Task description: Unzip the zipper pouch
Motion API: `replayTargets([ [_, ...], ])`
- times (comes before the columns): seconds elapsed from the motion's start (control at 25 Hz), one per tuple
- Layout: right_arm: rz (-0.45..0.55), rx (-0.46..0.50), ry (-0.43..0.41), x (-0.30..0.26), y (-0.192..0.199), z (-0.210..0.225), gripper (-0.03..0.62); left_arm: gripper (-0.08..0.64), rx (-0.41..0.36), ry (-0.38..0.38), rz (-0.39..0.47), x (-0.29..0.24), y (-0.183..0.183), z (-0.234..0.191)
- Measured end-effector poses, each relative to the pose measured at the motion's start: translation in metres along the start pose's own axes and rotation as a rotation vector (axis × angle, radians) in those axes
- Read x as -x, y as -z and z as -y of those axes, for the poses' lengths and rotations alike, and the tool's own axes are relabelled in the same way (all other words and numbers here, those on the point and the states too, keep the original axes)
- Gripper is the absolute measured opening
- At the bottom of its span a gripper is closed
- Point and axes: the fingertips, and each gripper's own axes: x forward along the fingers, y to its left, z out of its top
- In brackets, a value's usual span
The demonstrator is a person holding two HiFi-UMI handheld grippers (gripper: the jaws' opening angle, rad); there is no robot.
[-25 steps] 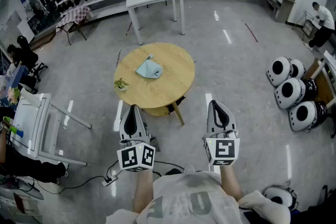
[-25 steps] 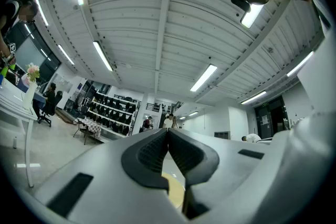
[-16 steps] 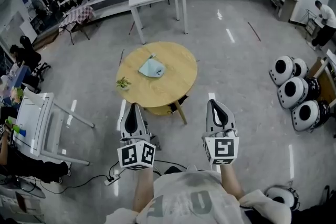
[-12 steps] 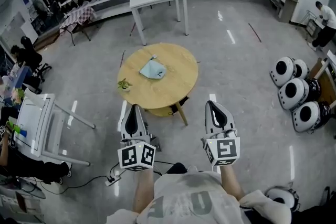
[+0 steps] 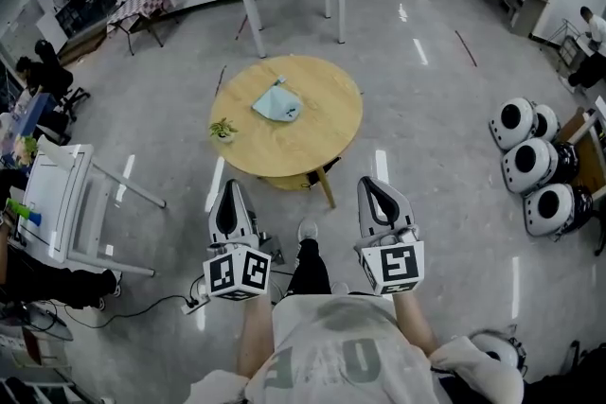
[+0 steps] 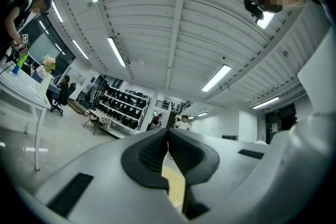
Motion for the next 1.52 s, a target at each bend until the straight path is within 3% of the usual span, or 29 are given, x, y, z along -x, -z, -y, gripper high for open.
replayTargets([
  [0.44, -0.003, 0.021, -0.029, -0.069, -0.003, 0.004, 0.029, 0.028, 0.066, -0.015, 0.006, -0.061, 0.011, -0.027],
  [0.88, -0.076, 0.036, 0.015, -0.212, 0.015, 0.034, 0.029, 0.028, 0.128, -0.041, -0.078, -0.2, 0.048, -0.081],
  [1.16, -0.075, 0.038, 0.028, -0.325, 0.003, 0.042, 0.029, 0.028, -0.024, 0.014, -0.104, -0.302, 0.054, -0.105],
  [1.36, -0.069, 0.03, 0.043, -0.39, 0.0, 0.047, 0.029, 0.028, -0.039, 0.046, -0.118, -0.359, 0.062, -0.121],
  [1.52, -0.068, 0.002, 0.051, -0.423, 0.002, 0.057, 0.029, 0.028, -0.1, 0.061, -0.116, -0.389, 0.062, -0.124],
])
